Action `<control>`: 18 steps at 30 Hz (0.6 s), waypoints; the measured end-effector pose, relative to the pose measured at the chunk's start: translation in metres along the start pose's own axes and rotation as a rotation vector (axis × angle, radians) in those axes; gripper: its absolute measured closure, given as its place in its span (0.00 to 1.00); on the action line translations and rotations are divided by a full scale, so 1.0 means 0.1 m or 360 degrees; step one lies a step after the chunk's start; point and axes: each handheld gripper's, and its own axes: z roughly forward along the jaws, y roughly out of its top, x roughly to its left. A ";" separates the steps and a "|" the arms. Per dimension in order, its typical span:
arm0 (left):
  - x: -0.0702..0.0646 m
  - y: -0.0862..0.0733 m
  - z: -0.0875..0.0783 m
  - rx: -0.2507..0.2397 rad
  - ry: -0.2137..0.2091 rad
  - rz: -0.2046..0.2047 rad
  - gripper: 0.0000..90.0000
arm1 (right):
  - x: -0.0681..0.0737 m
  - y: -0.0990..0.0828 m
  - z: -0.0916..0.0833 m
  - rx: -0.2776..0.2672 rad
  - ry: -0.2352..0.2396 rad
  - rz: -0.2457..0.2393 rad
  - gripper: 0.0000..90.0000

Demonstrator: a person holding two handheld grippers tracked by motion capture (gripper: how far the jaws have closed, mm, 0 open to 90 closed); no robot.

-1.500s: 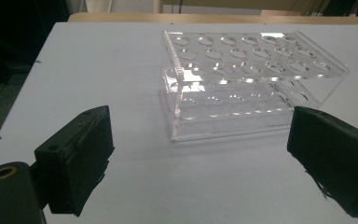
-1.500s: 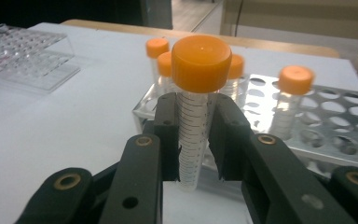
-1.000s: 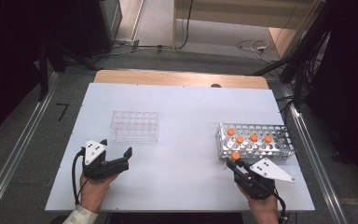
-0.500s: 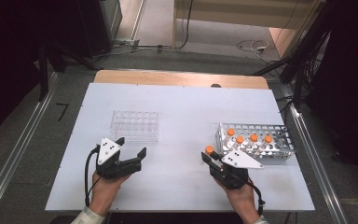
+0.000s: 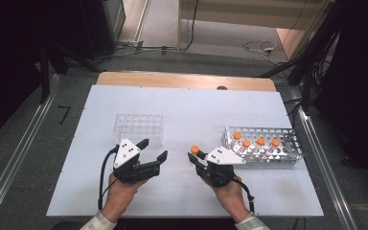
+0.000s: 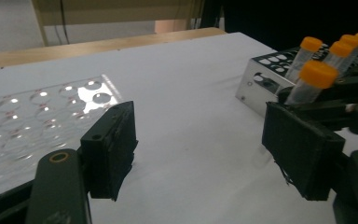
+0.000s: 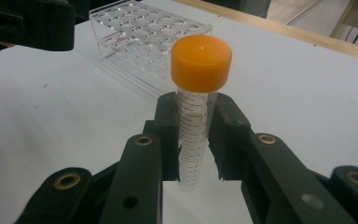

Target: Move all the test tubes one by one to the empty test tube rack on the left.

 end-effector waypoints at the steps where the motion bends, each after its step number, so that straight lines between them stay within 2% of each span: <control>1: -0.02 0.01 0.01 0.0004 -0.0017 0.0008 0.30 | 0.00 0.00 0.00 0.0000 0.0000 0.0000 0.80; 10: -0.19 0.06 0.13 0.0024 -0.0181 0.0036 0.40 | 0.16 0.05 0.19 0.0040 0.0080 -0.0048 0.80; 13: -0.21 0.08 0.14 0.0016 -0.0196 0.0040 0.44 | 0.19 0.06 0.22 0.0045 0.0096 -0.0056 0.80; 18: -0.27 0.07 0.20 0.0028 -0.0206 0.0091 0.50 | 0.26 0.07 0.25 0.0048 0.0131 -0.0066 0.80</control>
